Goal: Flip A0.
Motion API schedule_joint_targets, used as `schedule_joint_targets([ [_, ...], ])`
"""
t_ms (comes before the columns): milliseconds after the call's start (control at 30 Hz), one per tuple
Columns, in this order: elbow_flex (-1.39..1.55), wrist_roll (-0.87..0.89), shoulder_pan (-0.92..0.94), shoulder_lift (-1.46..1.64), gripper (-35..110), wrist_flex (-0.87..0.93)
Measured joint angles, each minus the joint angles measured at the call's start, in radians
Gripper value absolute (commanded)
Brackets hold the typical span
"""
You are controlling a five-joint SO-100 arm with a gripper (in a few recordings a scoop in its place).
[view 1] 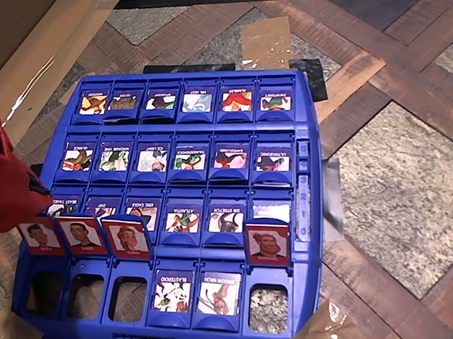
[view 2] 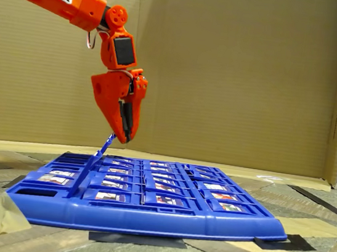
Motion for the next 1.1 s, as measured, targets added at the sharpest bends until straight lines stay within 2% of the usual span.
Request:
schedule_joint_targets([
  [233,0.064,0.0,-0.031,0.066,0,0.002],
  [867,0.512,-0.081,-0.083,0.655,0,-0.028],
  [1100,0.528,-0.074,-0.086,0.753,0,-0.044],
])
